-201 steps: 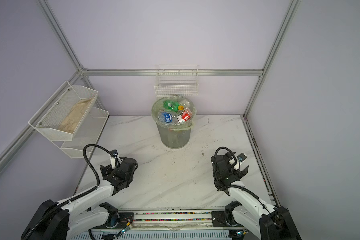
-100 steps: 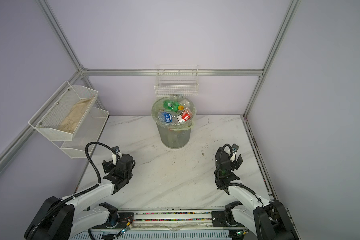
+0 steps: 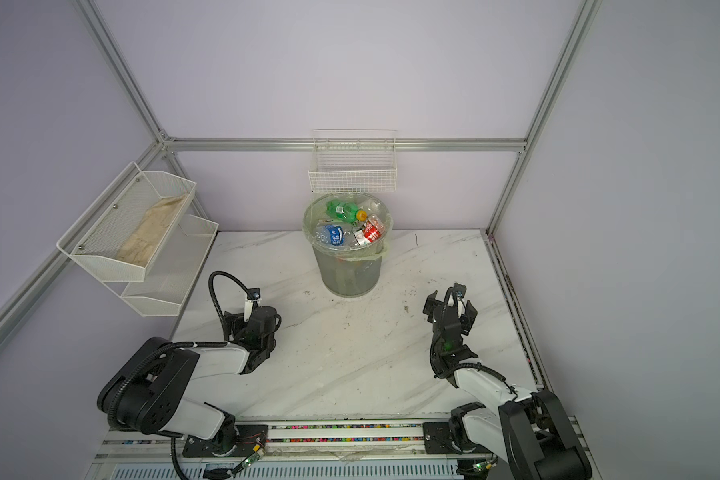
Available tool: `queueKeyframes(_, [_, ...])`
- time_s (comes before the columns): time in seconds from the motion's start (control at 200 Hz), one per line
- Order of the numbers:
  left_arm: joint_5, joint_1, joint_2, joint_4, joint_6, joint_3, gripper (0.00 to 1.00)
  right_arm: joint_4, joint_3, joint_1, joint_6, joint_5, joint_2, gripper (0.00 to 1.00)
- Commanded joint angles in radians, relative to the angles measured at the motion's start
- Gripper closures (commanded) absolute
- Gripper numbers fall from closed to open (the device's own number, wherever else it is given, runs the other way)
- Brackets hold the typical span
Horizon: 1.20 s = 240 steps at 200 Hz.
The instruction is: Throw the plastic bottles in the bin
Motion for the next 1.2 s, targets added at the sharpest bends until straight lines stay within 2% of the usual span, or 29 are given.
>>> queueKeyframes(0.0, [-0.006,0.009,-0.001,0.17,0.055,0.061,0.0,0.071,0.033,-0.033,-0.028,-0.038,0.041,0.03])
queueKeyframes(0.22, [-0.002,0.018,-0.015,0.199,0.05,0.042,0.0,0.21,0.009,-0.048,-0.058,-0.043,0.073,0.05])
queueKeyframes(0.345, [0.01,0.034,-0.015,0.22,0.055,0.034,0.0,0.255,0.038,-0.059,-0.072,-0.057,0.145,0.05])
queueKeyframes(0.555, [-0.026,0.04,0.037,0.505,0.199,-0.029,0.0,0.334,0.066,-0.08,-0.09,-0.091,0.237,0.05])
queueKeyframes(0.72, [-0.025,0.041,0.03,0.554,0.202,-0.055,0.0,0.391,0.067,-0.095,-0.098,-0.12,0.273,0.05])
queueKeyframes(0.88, [-0.022,0.043,0.071,0.727,0.263,-0.085,0.0,0.46,0.063,-0.106,-0.101,-0.133,0.301,0.05])
queueKeyframes(0.94, [-0.023,0.043,0.081,0.736,0.271,-0.08,0.0,0.484,0.062,-0.11,-0.102,-0.139,0.315,0.05])
queueKeyframes(1.05, [-0.003,0.046,0.077,0.745,0.261,-0.087,0.0,0.554,0.043,-0.119,-0.098,-0.132,0.33,0.05])
queueKeyframes(1.095, [0.006,0.055,0.071,0.756,0.219,-0.105,0.0,0.591,0.025,-0.122,-0.093,-0.124,0.329,0.05])
queueKeyframes(1.125, [0.066,0.077,0.076,0.78,0.16,-0.135,0.0,0.618,0.011,-0.126,-0.09,-0.119,0.327,0.05])
queueKeyframes(1.15, [0.131,0.104,0.094,0.838,0.156,-0.165,0.0,0.647,-0.005,-0.127,-0.083,-0.114,0.323,0.05])
queueKeyframes(1.195, [0.151,0.126,0.128,0.931,0.168,-0.182,0.0,0.69,-0.032,-0.134,-0.079,-0.109,0.315,0.05])
